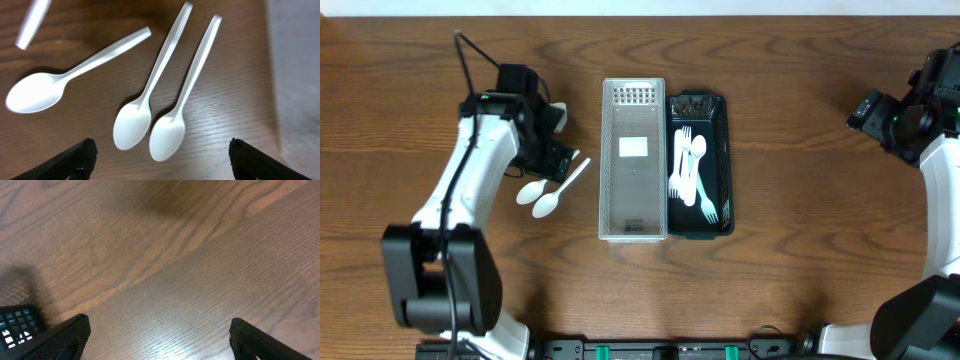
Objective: Pack container
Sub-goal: 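Lower the left gripper onto a white spoon and grasp it, then carry the spoon right and drop it into the silver caddy, then return the left gripper to the spoons and grasp another spoon, then carry the spoon into the silver caddy and open the left gripper, then move the left gripper to the remaining spoons and grasp one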
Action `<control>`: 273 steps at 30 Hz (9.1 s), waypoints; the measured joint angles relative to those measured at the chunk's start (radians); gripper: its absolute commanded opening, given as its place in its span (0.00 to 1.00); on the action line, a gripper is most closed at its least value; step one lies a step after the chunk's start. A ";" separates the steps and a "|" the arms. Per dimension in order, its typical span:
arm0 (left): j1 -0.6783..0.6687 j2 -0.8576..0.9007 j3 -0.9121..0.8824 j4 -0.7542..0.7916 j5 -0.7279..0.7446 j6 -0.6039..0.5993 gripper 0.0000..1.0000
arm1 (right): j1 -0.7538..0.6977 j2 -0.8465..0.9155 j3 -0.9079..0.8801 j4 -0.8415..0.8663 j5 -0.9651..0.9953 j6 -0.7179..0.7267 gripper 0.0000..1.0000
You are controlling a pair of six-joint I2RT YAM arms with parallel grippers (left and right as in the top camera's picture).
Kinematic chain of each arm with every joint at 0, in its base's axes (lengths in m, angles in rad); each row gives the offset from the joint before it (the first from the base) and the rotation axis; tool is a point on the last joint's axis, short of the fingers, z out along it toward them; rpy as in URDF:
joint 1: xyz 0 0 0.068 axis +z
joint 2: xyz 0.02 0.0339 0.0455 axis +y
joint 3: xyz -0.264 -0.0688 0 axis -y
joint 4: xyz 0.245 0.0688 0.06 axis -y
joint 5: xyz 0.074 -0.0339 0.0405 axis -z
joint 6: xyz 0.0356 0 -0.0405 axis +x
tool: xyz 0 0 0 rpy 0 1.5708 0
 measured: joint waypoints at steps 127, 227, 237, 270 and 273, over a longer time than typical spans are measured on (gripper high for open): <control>-0.023 0.275 0.176 -0.138 -0.023 0.261 0.43 | 0.000 0.000 0.000 -0.013 -0.025 0.000 0.88; -0.328 -0.163 0.233 -0.077 -0.004 -0.230 0.06 | 0.000 0.000 0.000 -0.039 -0.025 0.000 0.86; -0.365 0.018 0.151 0.001 0.023 -0.396 0.44 | 0.000 0.000 0.000 -0.039 -0.025 0.000 0.87; 0.225 0.154 0.185 -0.033 -0.007 -0.846 0.77 | 0.000 0.000 0.000 -0.030 -0.025 0.000 0.89; 0.266 0.190 0.185 -0.024 -0.008 -1.104 0.77 | 0.000 0.000 0.000 -0.032 -0.025 0.000 0.88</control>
